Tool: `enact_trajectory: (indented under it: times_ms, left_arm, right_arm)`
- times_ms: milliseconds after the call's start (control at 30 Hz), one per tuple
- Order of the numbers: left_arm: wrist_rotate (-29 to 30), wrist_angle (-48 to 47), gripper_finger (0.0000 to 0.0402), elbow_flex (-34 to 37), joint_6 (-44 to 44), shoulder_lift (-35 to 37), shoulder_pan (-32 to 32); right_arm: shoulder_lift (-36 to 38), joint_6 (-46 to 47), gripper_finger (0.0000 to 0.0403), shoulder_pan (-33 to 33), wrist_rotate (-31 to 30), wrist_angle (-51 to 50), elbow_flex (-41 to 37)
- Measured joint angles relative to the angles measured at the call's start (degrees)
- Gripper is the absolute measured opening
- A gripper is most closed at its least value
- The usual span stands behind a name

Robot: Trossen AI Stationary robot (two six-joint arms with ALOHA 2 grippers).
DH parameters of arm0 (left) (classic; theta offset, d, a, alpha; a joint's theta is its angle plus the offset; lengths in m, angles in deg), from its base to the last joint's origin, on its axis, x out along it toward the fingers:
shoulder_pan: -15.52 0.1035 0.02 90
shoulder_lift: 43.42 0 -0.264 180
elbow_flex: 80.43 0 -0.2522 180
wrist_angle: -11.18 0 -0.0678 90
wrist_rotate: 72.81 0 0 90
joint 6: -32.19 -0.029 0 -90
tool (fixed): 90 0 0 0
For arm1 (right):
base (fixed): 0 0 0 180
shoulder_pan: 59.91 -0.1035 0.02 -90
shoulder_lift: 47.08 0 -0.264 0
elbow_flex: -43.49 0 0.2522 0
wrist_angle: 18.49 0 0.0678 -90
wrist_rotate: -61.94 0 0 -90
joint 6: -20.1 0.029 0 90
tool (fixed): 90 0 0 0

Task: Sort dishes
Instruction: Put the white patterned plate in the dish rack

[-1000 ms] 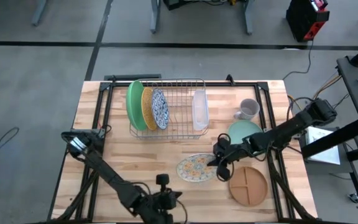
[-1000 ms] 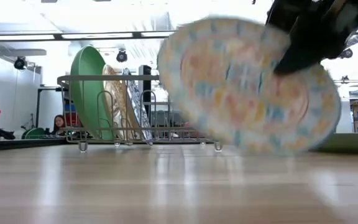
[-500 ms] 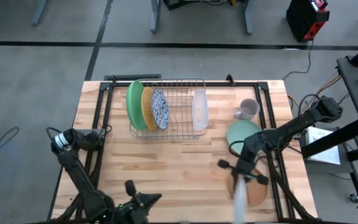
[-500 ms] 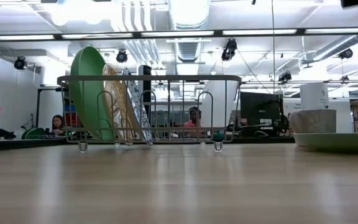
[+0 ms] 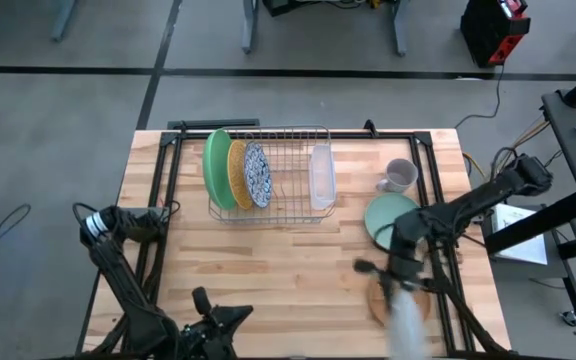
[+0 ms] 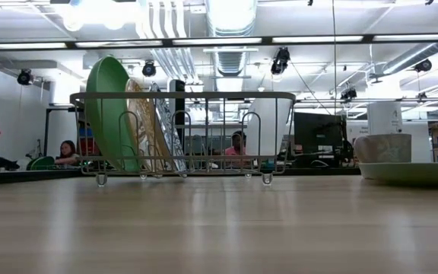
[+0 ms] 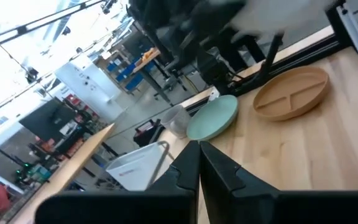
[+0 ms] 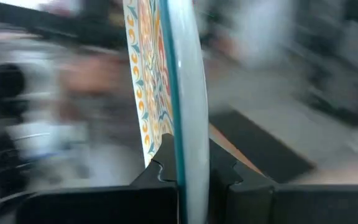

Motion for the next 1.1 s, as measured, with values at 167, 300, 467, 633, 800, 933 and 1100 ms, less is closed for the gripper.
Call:
enact_trajectory:
  times_ms: [167, 300, 467, 633, 800, 933, 1100]
  left_arm:
    - [0.0, -8.8, 0.0000, 0.0, 5.0, 2.2, -0.6]
    - [-0.1, -15.5, 0.0000, 0.0, 7.3, 3.7, -1.0]
    - [-0.7, -22.5, 0.0000, 0.0, 10.8, 5.3, -1.4]
    - [-1.2, -26.4, 0.0000, 0.0, 15.2, 5.6, -1.7]
    - [-4.3, -27.0, 0.0000, 0.0, 17.5, 5.6, -1.7]
    - [-4.5, -27.2, 0.0000, 0.0, 17.9, 5.6, -1.7]
    - [-5.5, -27.6, 0.0000, 0.0, 21.4, 5.6, -1.8]
  right_arm:
    - [0.4, -4.8, 0.0013, 4.7, -31.6, -40.8, 16.2]
    - [-2.6, -13.8, 0.0013, 8.8, -48.5, -58.9, 29.9]
    - [-6.2, -39.6, 0.0013, 15.7, -52.8, -63.6, 40.9]
    - [-11.2, -59.3, 0.0013, 21.8, -51.4, -64.9, 49.3]
    - [-19.9, -62.9, 0.0013, 28.8, -46.9, -73.0, 58.7]
    - [-28.3, -65.7, 0.0013, 33.2, -42.7, -79.2, 68.0]
    - [-37.7, -74.5, 0.0013, 37.6, -36.5, -86.8, 79.1]
